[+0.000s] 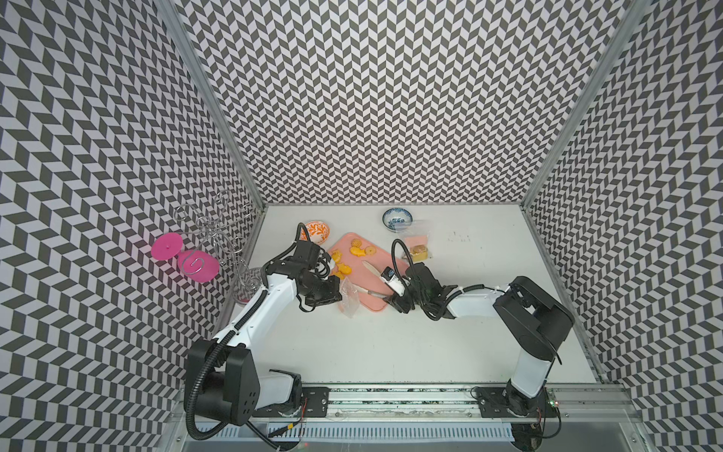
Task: Put the cookies into a resealable bag to prevent moisture
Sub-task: Pick up the clamp from the tray.
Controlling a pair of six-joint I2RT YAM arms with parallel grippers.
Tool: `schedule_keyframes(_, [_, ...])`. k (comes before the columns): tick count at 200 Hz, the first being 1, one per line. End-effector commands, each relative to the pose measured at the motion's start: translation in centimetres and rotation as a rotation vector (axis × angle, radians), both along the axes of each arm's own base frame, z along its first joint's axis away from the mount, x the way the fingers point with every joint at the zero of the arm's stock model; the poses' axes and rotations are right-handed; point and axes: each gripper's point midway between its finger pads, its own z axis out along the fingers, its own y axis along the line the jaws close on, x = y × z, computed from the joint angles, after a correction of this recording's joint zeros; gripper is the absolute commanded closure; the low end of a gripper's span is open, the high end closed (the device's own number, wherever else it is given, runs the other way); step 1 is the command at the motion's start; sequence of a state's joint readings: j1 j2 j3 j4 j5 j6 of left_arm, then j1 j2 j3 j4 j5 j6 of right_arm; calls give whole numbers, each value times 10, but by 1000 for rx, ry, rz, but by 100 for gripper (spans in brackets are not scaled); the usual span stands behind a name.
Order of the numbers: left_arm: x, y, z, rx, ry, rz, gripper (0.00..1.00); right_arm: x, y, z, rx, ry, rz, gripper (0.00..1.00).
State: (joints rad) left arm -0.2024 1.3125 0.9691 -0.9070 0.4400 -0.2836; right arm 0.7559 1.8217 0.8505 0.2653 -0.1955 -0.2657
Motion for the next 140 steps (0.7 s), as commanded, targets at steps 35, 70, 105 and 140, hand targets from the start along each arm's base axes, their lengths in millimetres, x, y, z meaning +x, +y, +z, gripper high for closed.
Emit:
schedule_keyframes(35, [1,1,9,-6,-28,-13,100,-1,5,-13,15,9,20,37])
schedule_keyframes(70, [-1,2,6,-6,-26,-11,100,1,4,-13,25,17,25,46])
schedule_keyframes(105, [1,8,9,2,-37,6,100,4,0,8,57,-8,13,61])
schedule_keyframes(140, [2,15,10,17,-43,19,100,7,-9,30,65,-39,-6,66])
